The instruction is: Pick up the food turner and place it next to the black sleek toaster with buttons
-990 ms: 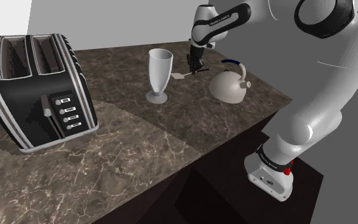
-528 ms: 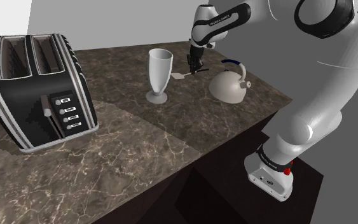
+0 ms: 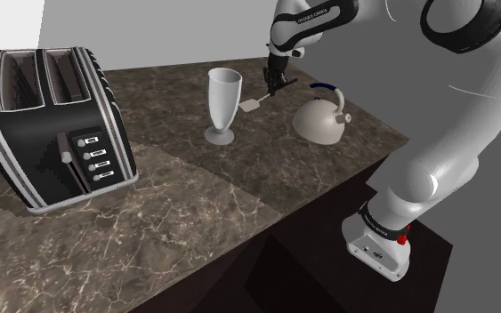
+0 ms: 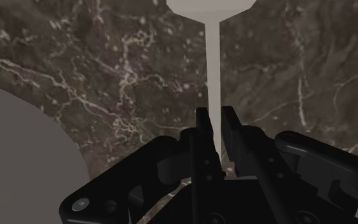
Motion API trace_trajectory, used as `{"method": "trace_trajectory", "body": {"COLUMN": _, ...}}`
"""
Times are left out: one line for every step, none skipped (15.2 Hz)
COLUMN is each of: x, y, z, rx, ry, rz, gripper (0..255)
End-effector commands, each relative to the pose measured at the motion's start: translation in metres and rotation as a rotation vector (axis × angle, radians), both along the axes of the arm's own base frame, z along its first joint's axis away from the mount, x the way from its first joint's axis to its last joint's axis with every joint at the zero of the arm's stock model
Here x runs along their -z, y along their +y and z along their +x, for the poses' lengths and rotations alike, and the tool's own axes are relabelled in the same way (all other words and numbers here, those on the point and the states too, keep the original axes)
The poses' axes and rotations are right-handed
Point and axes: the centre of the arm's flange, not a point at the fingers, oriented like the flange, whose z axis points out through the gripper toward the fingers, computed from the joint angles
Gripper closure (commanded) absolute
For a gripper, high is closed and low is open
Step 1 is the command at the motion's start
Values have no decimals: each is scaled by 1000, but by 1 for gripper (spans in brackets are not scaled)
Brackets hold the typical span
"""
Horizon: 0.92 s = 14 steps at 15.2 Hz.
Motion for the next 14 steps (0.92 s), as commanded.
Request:
{"method": "trace_trajectory", "body": {"x": -11, "y": 0, "z": 0, "rx": 0, "ry": 0, "rz": 0, "gripper": 255}}
{"method": "trace_trajectory", "body": {"x": -16, "y": 0, "z": 0, "rx": 0, "ry": 0, "rz": 0, "gripper": 255}}
{"method": "trace_trajectory", "body": {"x": -21, "y": 0, "z": 0, "rx": 0, "ry": 0, "rz": 0, "gripper": 255}}
{"method": "trace_trajectory", "body": {"x": -26, "y": 0, "z": 0, "rx": 0, "ry": 0, "rz": 0, "gripper": 255}}
{"method": "trace_trajectory", "body": {"x": -32, "y": 0, "z": 0, "rx": 0, "ry": 0, "rz": 0, "gripper": 255}}
{"method": "trace_trajectory", "body": {"x": -37, "y": 0, "z": 0, "rx": 0, "ry": 0, "rz": 0, "gripper": 255}}
{"method": "trace_trajectory", "body": {"x": -42, "y": 0, "z": 0, "rx": 0, "ry": 0, "rz": 0, "gripper": 255}}
{"method": "trace_trajectory", "body": {"x": -48, "y": 0, "z": 0, "rx": 0, "ry": 0, "rz": 0, "gripper": 255}}
{"method": "trace_trajectory", "body": {"x": -53, "y": 0, "z": 0, "rx": 0, "ry": 0, "rz": 0, "gripper": 255}}
{"method": "trace_trajectory", "body": {"x": -58, "y": 0, "z": 0, "rx": 0, "ry": 0, "rz": 0, "gripper": 255}}
{"method": "trace_trajectory", "body": {"x": -63, "y": 0, "z": 0, "rx": 0, "ry": 0, "rz": 0, "gripper": 255}}
{"method": "trace_trajectory", "body": {"x": -69, "y": 0, "z": 0, "rx": 0, "ry": 0, "rz": 0, "gripper": 255}}
{"method": "trace_trajectory", "body": {"x": -74, "y": 0, "z": 0, "rx": 0, "ry": 0, "rz": 0, "gripper": 255}}
{"method": "trace_trajectory", "body": {"x": -79, "y": 0, "z": 0, "rx": 0, "ry": 0, "rz": 0, "gripper": 255}}
